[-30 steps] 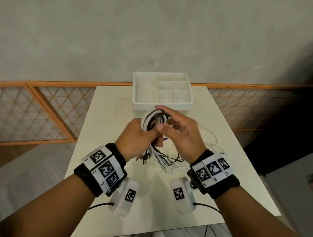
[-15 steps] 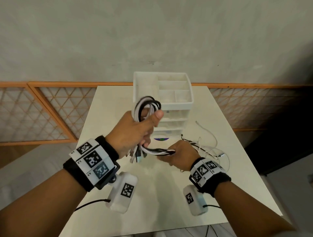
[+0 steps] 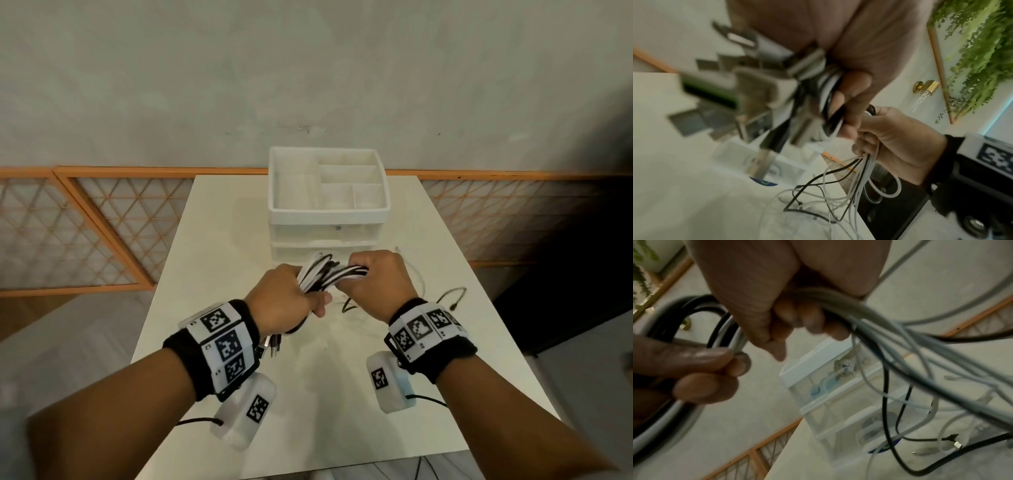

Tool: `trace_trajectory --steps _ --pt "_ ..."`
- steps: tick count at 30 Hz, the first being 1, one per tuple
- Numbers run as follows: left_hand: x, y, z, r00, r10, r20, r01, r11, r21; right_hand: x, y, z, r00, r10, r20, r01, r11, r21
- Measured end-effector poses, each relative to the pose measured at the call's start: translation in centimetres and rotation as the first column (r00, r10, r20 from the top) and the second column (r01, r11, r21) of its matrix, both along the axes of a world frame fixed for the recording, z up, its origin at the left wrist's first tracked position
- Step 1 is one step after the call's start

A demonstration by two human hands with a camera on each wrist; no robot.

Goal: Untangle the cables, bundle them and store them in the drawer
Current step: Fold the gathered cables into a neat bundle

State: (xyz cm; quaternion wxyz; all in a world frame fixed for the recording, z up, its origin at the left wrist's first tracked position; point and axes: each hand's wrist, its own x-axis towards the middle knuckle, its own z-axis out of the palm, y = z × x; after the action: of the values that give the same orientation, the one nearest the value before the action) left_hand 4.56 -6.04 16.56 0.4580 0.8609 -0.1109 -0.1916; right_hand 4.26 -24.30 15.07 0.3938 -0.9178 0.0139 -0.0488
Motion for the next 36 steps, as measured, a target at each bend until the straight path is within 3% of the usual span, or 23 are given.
trace_trajectory --steps 3,5,9,11,15,18,21,23,24,26,27,28,29,30,31,32,33,34,35,36 --pt "0.5 0.9 0.7 0.995 0.098 0.011 -0.096 0.991 -0.097 -0.2 -2.4 -0.7 0.997 0.063 -0.036 -0.063 0.998 -0.011" --pt "1.1 1.9 1.2 0.988 0.151 -0.027 -0.154 0.97 -0.187 -0.5 -4.5 -2.2 0.994 -0.015 -0.109 0.011 0.999 -0.033" --pt "2.5 3.2 1.5 0.968 0.237 -0.084 -0.25 0.942 -0.225 -1.2 -6.4 -3.5 0.982 -0.18 -0.061 0.189 0.956 0.223" --pt "2.7 3.2 1.6 0.968 0.235 -0.086 -0.248 0.948 -0.2 -1.4 -6.3 -2.5 0.982 -0.189 0.01 0.177 0.933 0.315" --pt "2.4 2.5 2.3 0.985 0.159 -0.067 -0.168 0.973 -0.157 -0.6 -5.2 -1.6 0.998 -0.069 -0.004 0.068 0.971 0.229" --pt "2.0 1.7 3.2 0.994 0.106 -0.031 -0.11 0.983 -0.148 0.0 -3.7 -1.9 0.996 -0.081 0.04 0.074 0.987 0.139" --pt "2.0 1.7 3.5 0.99 0.137 -0.014 -0.138 0.981 -0.134 0.1 -2.8 -1.2 0.978 -0.17 0.118 0.144 0.969 0.2" --pt "2.1 2.1 3.2 0.978 0.206 -0.01 -0.206 0.972 -0.114 0.4 -3.1 -0.1 0.957 -0.281 0.069 0.211 0.841 0.498" --pt "2.2 2.4 2.9 0.969 0.248 -0.013 -0.248 0.962 -0.11 0.5 -3.5 0.5 0.947 -0.318 0.04 0.207 0.702 0.682" --pt "2.5 3.1 2.2 0.944 0.328 -0.038 -0.33 0.937 -0.112 0.7 -4.4 1.9 0.944 -0.329 -0.027 0.132 0.3 0.945" --pt "2.5 3.3 1.9 0.931 0.361 -0.047 -0.364 0.925 -0.113 0.7 -5.0 2.3 0.949 -0.311 -0.051 0.118 0.203 0.972" --pt "2.6 3.4 1.6 0.919 0.392 -0.046 -0.394 0.911 -0.121 0.7 -5.4 2.5 0.957 -0.286 -0.051 0.126 0.248 0.96" --pt "2.6 3.3 1.4 0.905 0.422 -0.041 -0.424 0.895 -0.138 0.5 -5.7 2.3 0.969 -0.246 -0.037 0.147 0.446 0.883" --pt "2.6 3.2 1.3 0.891 0.453 -0.038 -0.452 0.877 -0.165 0.3 -5.6 1.8 0.983 -0.184 -0.006 0.142 0.739 0.659" --pt "2.7 3.0 1.2 0.878 0.477 -0.035 -0.474 0.859 -0.194 -0.2 -5.4 1.2 0.994 -0.112 0.002 0.105 0.939 0.326" --pt "2.8 2.8 1.3 0.868 0.495 -0.03 -0.489 0.845 -0.217 -0.5 -5.1 0.2 0.999 -0.044 -0.011 0.045 0.997 0.057" --pt "2.9 2.7 1.5 0.861 0.508 -0.026 -0.499 0.835 -0.23 -0.6 -4.9 -0.7 0.998 -0.038 -0.049 0.036 0.999 -0.028" --pt "3.0 2.6 1.5 0.855 0.518 -0.026 -0.509 0.828 -0.237 -0.7 -4.7 -1.3 0.993 -0.082 -0.083 0.09 0.991 0.097" --pt "3.2 2.6 1.5 0.847 0.53 -0.033 -0.522 0.819 -0.239 -0.7 -4.7 -1.4 0.979 -0.155 -0.134 0.192 0.924 0.332" --pt "3.3 2.8 1.3 0.838 0.545 -0.042 -0.538 0.809 -0.236 -0.6 -5.0 -1.6 0.958 -0.222 -0.182 0.286 0.791 0.54"
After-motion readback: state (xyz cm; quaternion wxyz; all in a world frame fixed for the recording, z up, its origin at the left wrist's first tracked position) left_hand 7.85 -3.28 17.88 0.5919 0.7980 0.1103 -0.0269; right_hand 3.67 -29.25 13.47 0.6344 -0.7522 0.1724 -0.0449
